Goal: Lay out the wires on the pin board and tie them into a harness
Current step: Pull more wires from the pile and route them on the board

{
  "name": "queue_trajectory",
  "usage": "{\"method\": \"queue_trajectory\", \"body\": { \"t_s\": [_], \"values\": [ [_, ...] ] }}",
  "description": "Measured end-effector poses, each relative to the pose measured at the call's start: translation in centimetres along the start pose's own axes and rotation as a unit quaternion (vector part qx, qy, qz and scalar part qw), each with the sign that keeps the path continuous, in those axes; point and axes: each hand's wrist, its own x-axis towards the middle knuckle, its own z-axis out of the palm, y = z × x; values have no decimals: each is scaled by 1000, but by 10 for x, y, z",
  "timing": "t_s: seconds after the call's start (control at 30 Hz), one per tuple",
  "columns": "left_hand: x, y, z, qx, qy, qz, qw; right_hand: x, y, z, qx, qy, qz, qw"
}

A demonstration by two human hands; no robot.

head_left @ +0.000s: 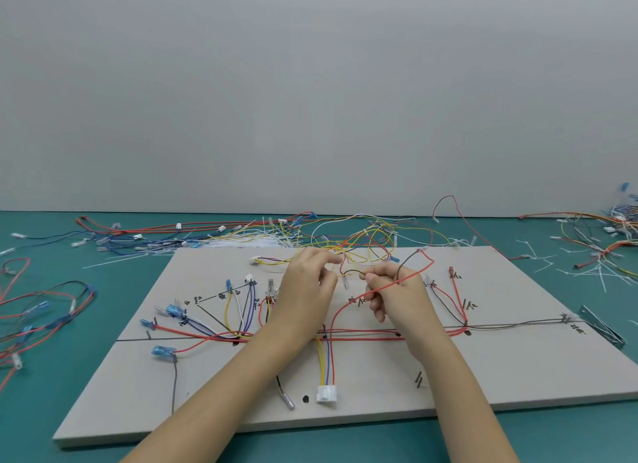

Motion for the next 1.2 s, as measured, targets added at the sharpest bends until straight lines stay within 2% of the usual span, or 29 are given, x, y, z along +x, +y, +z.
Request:
{"method": "queue_trajectory", "body": {
  "t_s": [0.1,0.2,0.33,0.5,0.57,0.67,0.73,0.8,0.93,1.0,1.03,1.13,1.17,1.2],
  "values": [
    [-1,-4,4,32,-23,31,999,0,-2,2,34,0,-6,999],
    [-4,-6,8,3,-68,31,997,0,-4,1,69,7,-12,998],
    [-5,-8,11,-32,-88,13,995,-3,-5,1,70,1,-12,997],
    [-3,-4,10,-62,-106,-30,992,-9,-14,1,133,-47,-24,990],
    [-1,-2,7,-97,-118,-68,986,-10,-17,-3,173,-59,-33,983],
    [7,-7,8,-127,-97,-132,978,-11,-22,-12,223,-84,-66,969],
    [12,-16,8,-72,-88,-142,983,-12,-27,-19,307,-124,-80,940],
    [18,-25,6,-27,-88,-142,986,-13,-29,-29,429,-168,-65,885],
    [34,-37,3,-12,-63,-157,986,-14,-29,-44,595,-157,-37,787],
    [47,-41,2,-10,-51,-170,984,-17,-30,-44,662,-221,-3,716],
    [53,-43,0,-2,-47,-173,984,-18,-30,-44,664,-247,13,705],
    [73,-49,-7,12,-18,-181,983,-13,-29,-53,628,-332,72,700],
    [80,-51,-9,13,-11,-183,983,-12,-27,-52,591,-343,89,725],
    [86,-51,-11,12,-10,-186,982,-10,-27,-51,529,-331,99,775]
  ]
}}
